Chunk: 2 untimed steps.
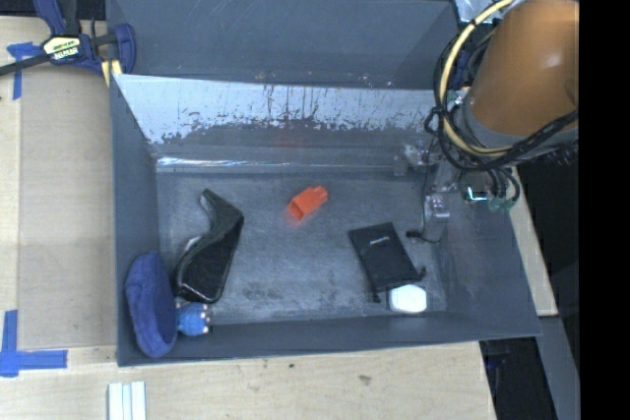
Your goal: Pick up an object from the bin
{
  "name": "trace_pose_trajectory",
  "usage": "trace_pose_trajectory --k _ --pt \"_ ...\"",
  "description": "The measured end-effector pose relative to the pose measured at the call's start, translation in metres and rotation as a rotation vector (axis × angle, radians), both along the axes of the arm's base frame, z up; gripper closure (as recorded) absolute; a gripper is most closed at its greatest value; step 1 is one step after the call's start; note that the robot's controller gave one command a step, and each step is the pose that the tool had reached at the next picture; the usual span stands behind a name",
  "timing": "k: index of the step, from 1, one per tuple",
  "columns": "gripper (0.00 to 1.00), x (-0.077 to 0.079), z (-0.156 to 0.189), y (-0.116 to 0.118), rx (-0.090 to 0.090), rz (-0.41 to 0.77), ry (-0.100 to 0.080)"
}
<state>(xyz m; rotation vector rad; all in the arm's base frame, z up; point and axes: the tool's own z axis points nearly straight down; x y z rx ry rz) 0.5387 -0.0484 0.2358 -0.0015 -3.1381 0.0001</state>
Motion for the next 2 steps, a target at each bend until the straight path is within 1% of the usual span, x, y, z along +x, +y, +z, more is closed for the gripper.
trace_pose_trajectory --k 1,2 --pt "0.00 -0.015 -0.122 0.007 0.001 0.066 0.002" --pt "0.00 0.021 -0.166 -0.033 -0.002 0.105 -0.008"
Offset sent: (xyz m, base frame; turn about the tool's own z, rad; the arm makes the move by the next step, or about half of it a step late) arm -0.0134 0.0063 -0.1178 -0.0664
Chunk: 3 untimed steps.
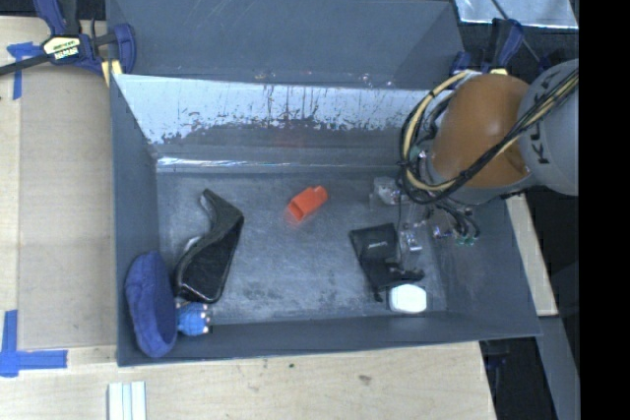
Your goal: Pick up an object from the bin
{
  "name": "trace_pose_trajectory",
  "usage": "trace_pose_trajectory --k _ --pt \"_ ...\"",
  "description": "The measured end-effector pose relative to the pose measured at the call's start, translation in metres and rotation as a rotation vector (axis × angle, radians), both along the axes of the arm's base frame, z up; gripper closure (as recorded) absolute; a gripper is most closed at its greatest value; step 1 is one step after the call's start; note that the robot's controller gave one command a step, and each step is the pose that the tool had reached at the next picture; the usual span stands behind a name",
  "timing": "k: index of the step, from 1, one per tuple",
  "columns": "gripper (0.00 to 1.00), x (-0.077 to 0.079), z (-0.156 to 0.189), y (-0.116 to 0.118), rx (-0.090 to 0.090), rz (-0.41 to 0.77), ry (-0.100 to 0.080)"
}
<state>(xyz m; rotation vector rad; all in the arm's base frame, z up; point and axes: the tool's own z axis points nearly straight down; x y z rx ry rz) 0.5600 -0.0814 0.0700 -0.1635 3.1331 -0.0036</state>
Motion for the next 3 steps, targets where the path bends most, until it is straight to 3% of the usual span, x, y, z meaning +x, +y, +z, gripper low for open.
trace_pose_trajectory --k 1,2,3 --pt "0.00 0.012 0.000 0.074 0.005 0.071 -0.003" --pt "1.00 0.012 0.001 0.069 0.002 0.065 -0.004" --pt "1.00 -0.012 0.166 0.025 -0.001 0.054 -0.008"
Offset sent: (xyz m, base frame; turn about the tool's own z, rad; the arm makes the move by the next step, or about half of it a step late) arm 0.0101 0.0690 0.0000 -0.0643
